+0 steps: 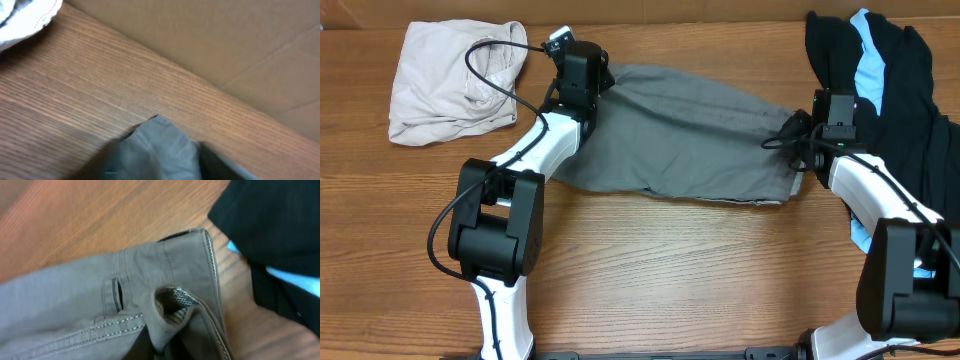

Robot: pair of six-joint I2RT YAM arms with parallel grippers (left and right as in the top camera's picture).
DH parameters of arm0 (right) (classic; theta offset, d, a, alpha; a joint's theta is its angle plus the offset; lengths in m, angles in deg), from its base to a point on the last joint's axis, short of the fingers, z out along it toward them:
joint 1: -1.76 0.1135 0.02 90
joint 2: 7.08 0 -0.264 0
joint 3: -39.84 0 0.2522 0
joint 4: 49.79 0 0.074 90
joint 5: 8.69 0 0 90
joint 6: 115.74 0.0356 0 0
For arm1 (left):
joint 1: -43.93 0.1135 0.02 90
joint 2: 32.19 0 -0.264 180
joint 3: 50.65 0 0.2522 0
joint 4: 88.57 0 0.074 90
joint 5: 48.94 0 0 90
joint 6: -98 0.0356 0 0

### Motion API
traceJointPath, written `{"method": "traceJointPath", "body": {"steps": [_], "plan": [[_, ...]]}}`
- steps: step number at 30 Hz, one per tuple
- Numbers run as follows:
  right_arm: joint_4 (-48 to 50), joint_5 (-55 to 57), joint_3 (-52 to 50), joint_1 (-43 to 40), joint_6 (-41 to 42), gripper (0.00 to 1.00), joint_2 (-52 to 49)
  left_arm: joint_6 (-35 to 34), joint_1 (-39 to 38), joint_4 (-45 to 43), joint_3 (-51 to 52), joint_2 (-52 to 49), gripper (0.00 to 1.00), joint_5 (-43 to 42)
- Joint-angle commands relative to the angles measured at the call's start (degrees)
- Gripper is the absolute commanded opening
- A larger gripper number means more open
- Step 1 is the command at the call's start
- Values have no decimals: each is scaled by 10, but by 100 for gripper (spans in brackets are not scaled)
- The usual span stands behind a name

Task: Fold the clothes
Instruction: 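Lift the bottom hem with both grippers and fold it up over the waistband, then lower the folded hem onto the top edge and release both grippers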

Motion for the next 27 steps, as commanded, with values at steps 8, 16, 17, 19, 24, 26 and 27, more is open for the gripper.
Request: {"method": "traceJointPath", "body": {"steps": [8,16,17,19,24,26,27], "plan": [[-13,23,57,-8,-51,100,21,136,-4,61,-34,41,100,10],[-243,-77,165,-4,-97,100,60,261,-3,298,-95,104,100,-60],[-257,-87,165,-2,-104,97,60,261,-2,318,-95,103,100,-77],[-286,-96,161,3,-111,87,55,261,2,352,-95,97,100,-103],[-324,-100,134,26,-122,67,34,295,24,392,-95,73,98,-117],[-329,-101,130,33,-122,67,27,321,34,389,-95,59,97,-133],[-330,-102,130,35,-121,67,25,341,40,387,-95,50,96,-148]]}}
